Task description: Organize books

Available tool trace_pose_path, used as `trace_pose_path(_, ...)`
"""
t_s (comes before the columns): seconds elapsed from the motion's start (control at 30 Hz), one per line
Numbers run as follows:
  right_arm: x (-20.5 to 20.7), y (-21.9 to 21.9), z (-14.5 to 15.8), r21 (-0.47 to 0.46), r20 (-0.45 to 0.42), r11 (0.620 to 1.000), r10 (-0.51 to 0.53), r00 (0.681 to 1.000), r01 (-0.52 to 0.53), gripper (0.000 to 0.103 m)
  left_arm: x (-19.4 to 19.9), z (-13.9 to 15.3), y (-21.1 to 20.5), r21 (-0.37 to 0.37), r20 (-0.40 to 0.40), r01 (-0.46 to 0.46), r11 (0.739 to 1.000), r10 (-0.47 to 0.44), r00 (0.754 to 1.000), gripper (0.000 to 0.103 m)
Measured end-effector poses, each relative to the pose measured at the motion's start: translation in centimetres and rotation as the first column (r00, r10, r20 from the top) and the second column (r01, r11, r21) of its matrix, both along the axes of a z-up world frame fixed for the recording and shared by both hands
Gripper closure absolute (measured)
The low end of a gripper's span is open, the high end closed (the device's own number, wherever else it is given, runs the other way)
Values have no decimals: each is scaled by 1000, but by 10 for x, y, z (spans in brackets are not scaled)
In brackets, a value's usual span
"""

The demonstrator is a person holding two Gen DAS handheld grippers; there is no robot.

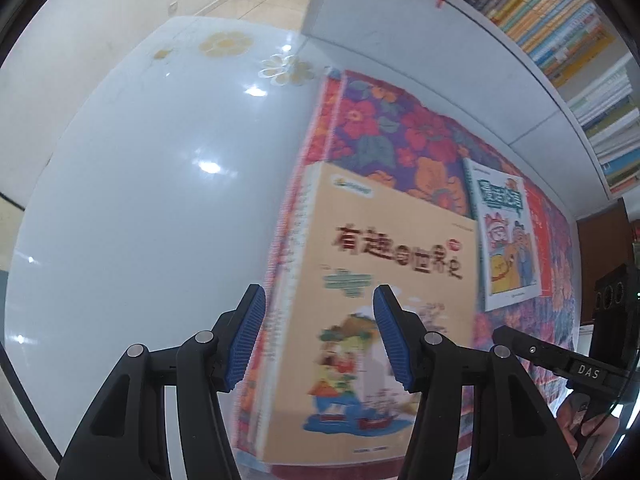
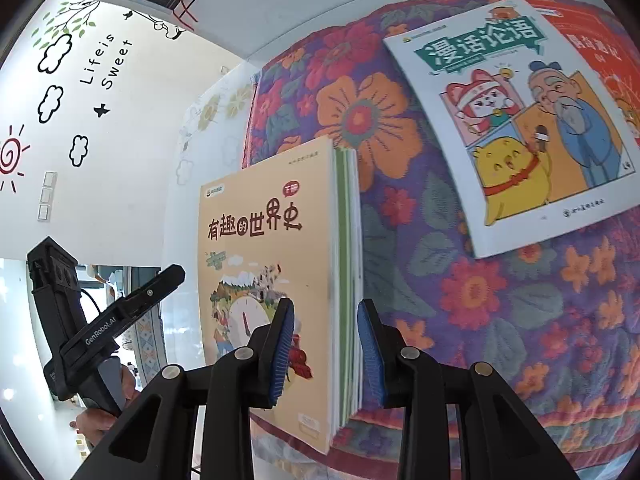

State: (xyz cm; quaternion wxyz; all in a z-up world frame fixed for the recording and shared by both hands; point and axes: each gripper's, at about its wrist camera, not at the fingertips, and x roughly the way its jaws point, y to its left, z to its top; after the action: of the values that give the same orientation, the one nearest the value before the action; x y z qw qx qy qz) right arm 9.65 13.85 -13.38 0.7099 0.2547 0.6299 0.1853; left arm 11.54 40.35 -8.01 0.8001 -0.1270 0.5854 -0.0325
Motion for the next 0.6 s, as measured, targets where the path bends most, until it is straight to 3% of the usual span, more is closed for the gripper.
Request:
trace_pose_path(0.17, -9, -34, 9, 24, 46, 999, -33, 998, 32, 71, 2, 9, -41, -2, 28, 44, 999, -44, 999, 49)
trace_pose_path(0.3, -16, -79, 16, 25, 85, 994, -111, 990, 110, 71, 8, 6, -85, -45, 31, 63, 997, -62, 998, 49)
trace_pose_path(0.6, -20, -216, 4, -26, 139, 939, -336, 932, 342, 70, 17, -26, -209, -146, -11, 156, 977, -159, 987, 49)
